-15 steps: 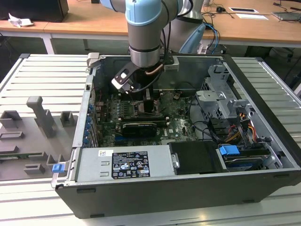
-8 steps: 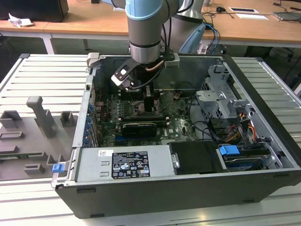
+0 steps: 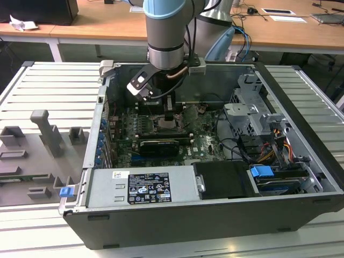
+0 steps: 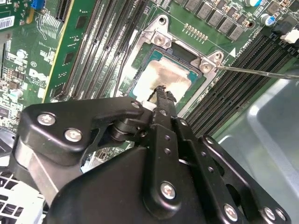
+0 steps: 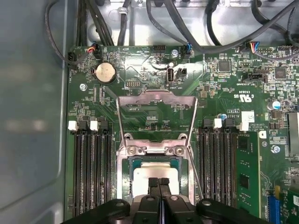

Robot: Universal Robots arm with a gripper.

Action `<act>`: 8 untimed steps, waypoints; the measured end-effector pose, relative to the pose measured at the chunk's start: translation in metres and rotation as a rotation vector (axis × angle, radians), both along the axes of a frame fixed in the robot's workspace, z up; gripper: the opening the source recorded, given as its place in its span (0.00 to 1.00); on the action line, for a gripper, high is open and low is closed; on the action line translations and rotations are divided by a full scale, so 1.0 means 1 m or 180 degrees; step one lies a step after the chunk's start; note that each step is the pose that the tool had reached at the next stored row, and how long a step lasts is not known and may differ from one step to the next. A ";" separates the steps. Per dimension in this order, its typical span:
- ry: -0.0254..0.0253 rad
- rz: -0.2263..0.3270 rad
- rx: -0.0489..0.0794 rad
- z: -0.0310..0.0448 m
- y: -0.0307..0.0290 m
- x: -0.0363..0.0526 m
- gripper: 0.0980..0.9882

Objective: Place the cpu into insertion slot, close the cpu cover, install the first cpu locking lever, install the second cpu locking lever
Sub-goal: 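Place the cpu into insertion slot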

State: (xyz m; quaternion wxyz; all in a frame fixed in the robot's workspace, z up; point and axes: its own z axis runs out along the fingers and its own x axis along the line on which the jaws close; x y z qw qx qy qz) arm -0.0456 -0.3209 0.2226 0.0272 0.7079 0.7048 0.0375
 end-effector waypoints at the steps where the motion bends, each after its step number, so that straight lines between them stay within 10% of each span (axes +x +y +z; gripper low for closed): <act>1: 0.0000 0.0000 0.0000 0.0008 0.0000 0.0000 0.01; 8: 0.0000 0.0000 0.0000 0.0042 0.0000 0.0000 0.01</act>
